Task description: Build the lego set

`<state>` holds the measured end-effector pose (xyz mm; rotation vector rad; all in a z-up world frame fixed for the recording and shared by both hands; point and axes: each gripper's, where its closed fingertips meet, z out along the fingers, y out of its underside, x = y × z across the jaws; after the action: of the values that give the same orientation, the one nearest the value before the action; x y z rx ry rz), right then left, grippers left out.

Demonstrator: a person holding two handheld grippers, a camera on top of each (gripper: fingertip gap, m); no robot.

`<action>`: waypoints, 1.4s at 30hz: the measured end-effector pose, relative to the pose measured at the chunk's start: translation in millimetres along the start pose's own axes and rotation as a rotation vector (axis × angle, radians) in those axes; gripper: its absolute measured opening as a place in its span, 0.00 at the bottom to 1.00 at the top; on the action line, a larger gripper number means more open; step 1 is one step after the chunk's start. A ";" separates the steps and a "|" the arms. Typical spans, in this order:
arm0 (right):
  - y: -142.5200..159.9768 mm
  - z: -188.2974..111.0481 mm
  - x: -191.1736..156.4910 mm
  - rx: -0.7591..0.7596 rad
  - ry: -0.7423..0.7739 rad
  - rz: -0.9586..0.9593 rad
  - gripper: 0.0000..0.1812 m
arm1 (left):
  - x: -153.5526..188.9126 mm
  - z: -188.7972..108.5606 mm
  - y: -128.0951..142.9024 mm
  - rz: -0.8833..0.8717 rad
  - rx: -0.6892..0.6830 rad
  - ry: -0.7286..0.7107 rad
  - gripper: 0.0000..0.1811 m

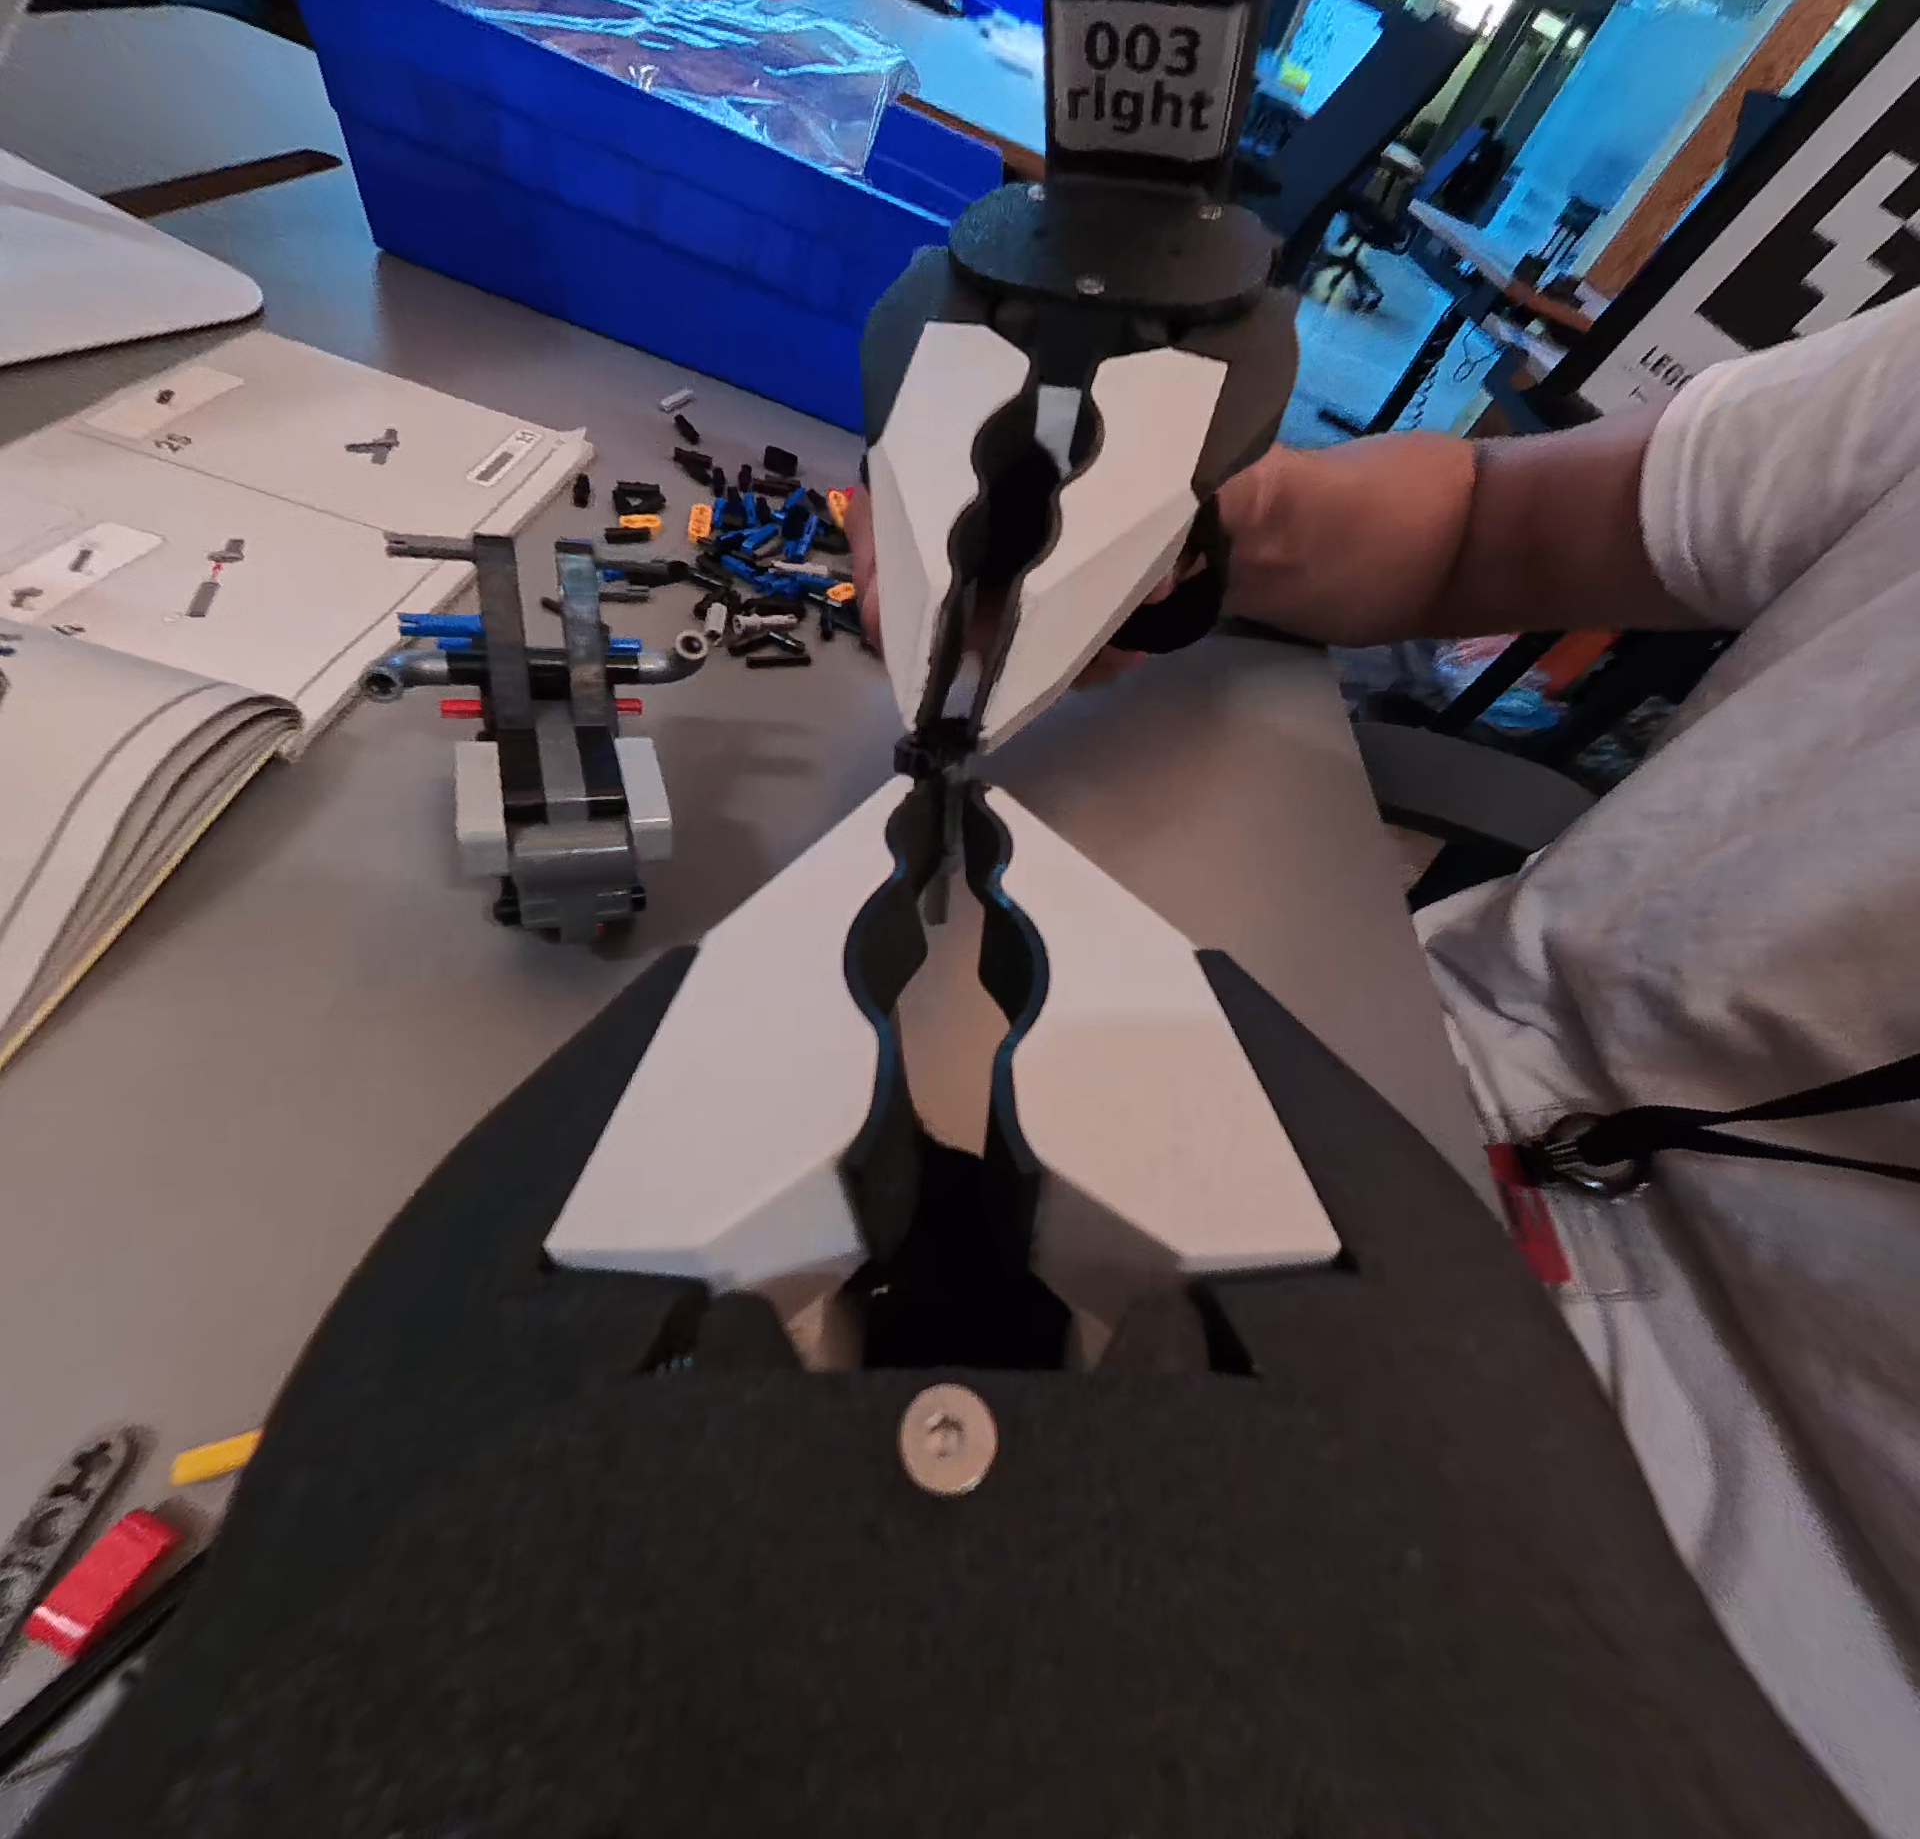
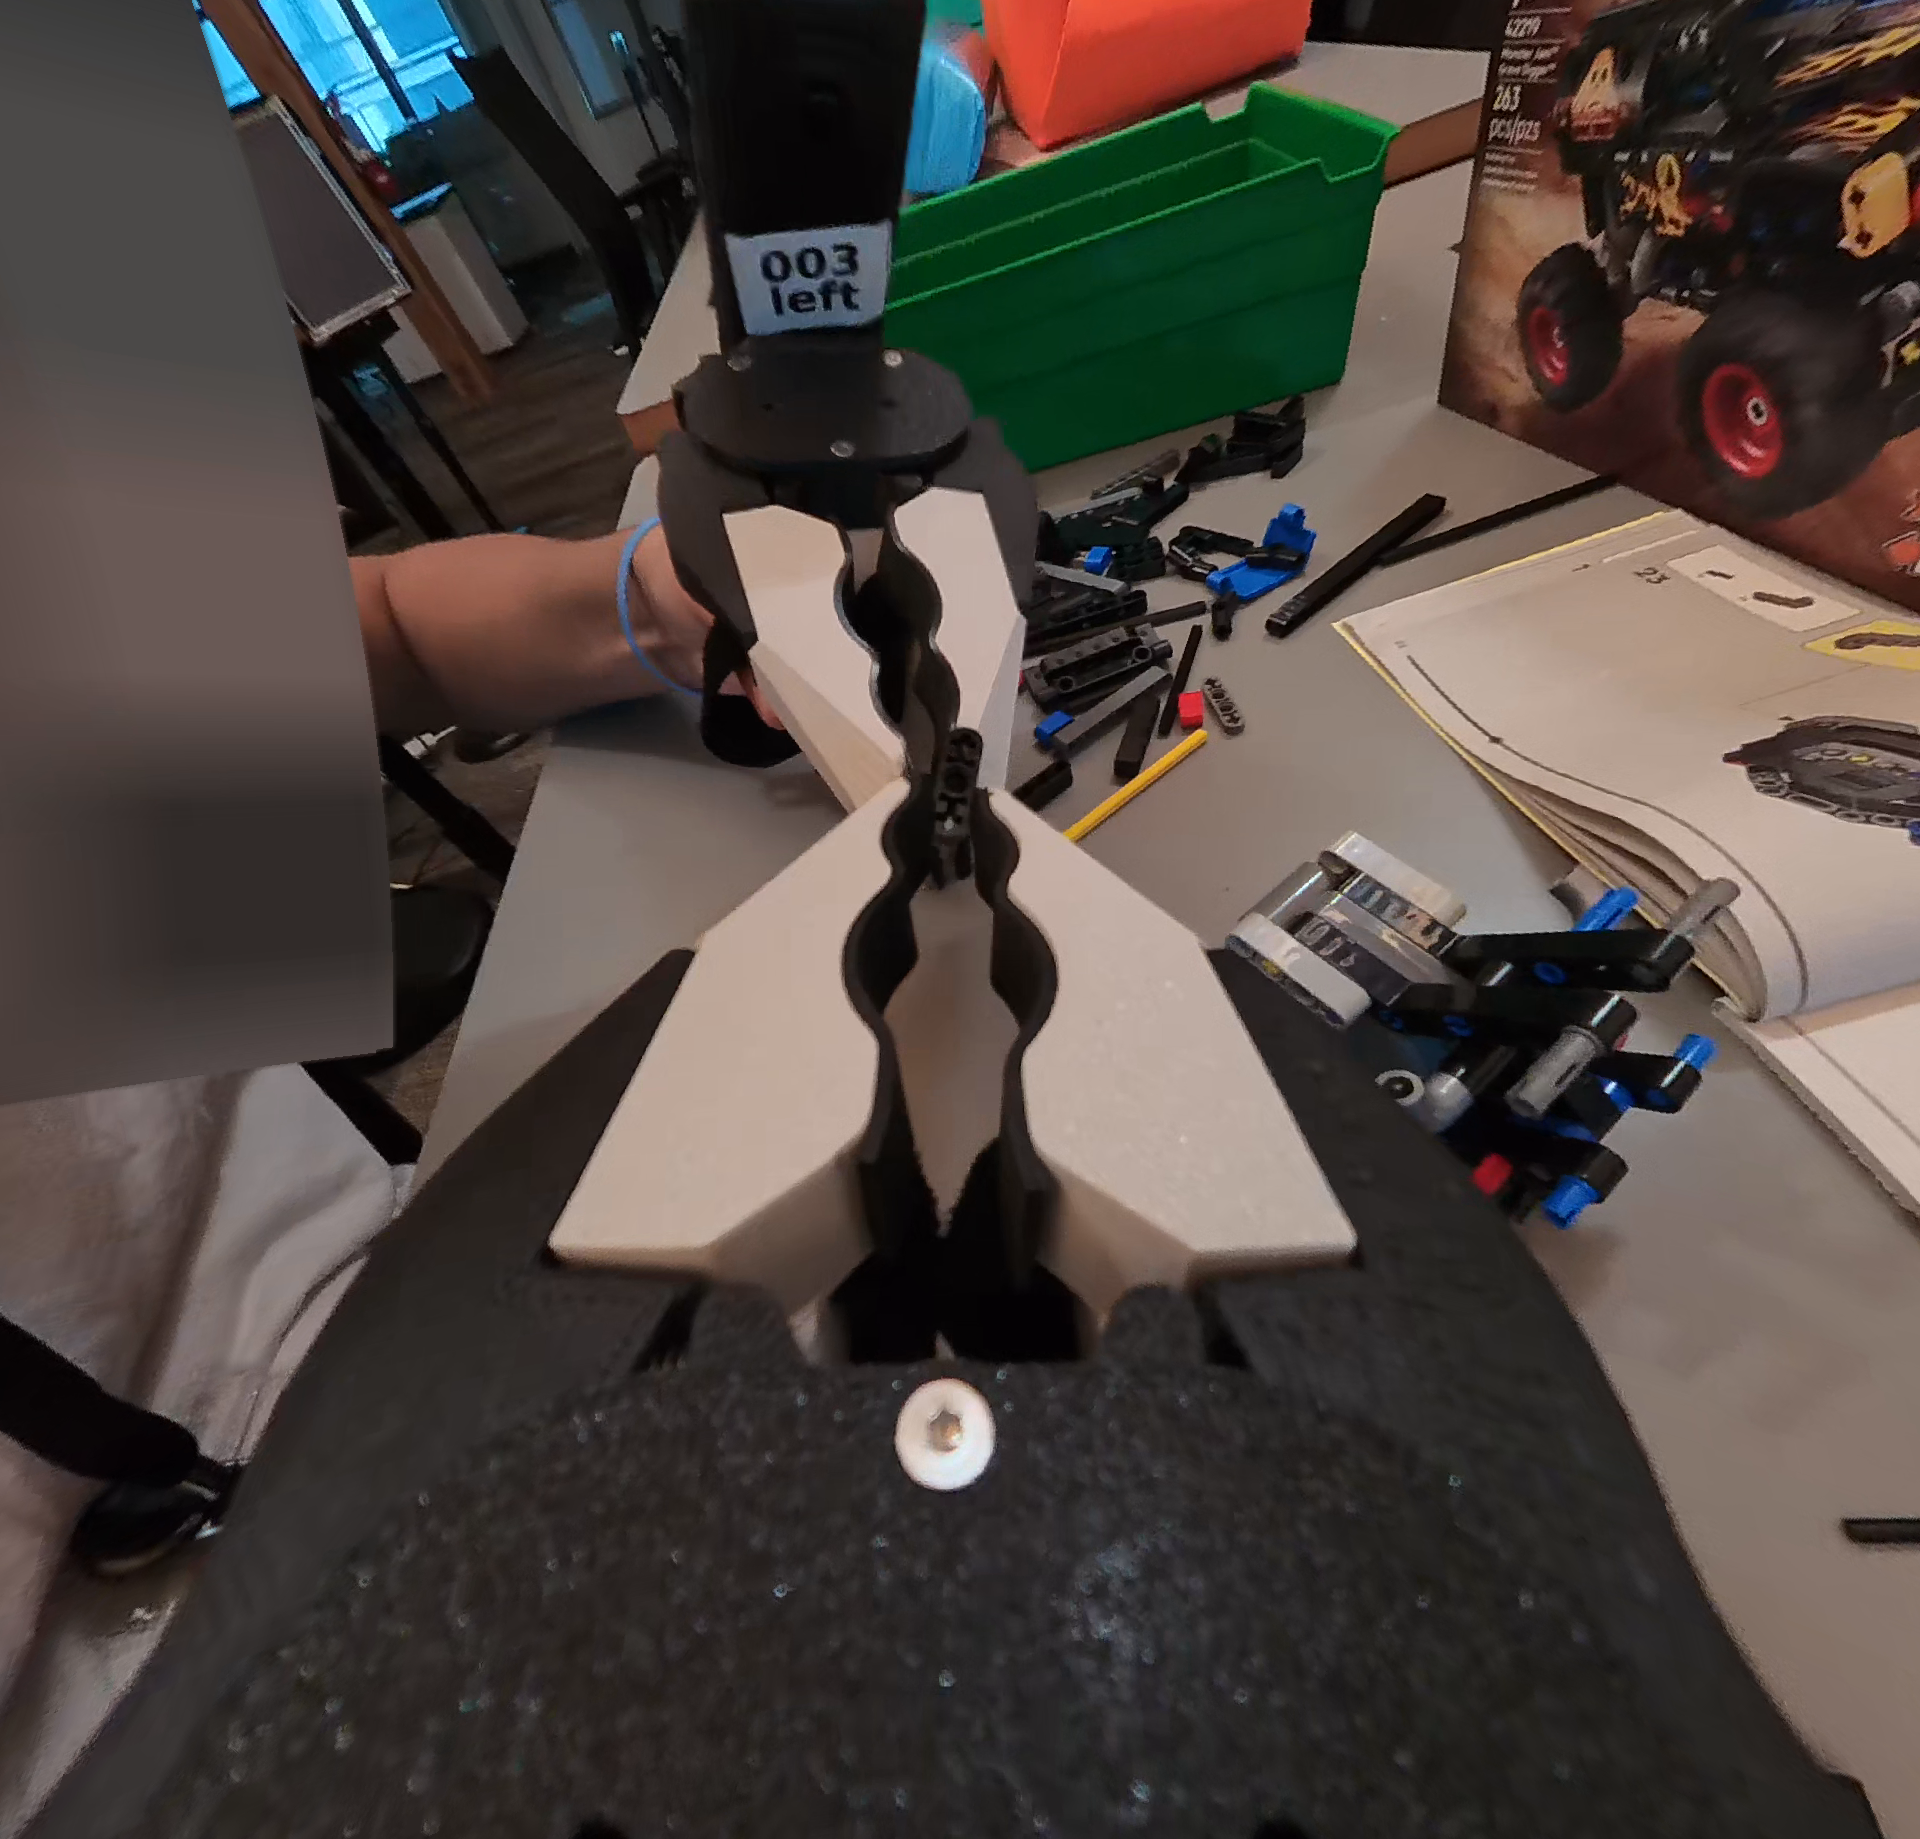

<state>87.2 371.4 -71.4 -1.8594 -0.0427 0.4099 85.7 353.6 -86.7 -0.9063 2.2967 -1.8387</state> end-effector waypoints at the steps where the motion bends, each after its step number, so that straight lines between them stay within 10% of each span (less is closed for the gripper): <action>1: 1.3 0.3 0.2 -0.007 0.003 -0.007 0.03 | -0.9 0.5 1.4 0.023 -0.010 -0.016 0.01; 42: -8.9 -28.4 -4.4 0.002 -0.168 0.111 0.04 | 5.7 2.9 -6.4 0.358 0.032 -0.136 0.01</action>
<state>93.2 347.4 -54.4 -1.8264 -0.0528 0.6425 84.6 347.6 -80.0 -0.5499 2.1691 -1.6061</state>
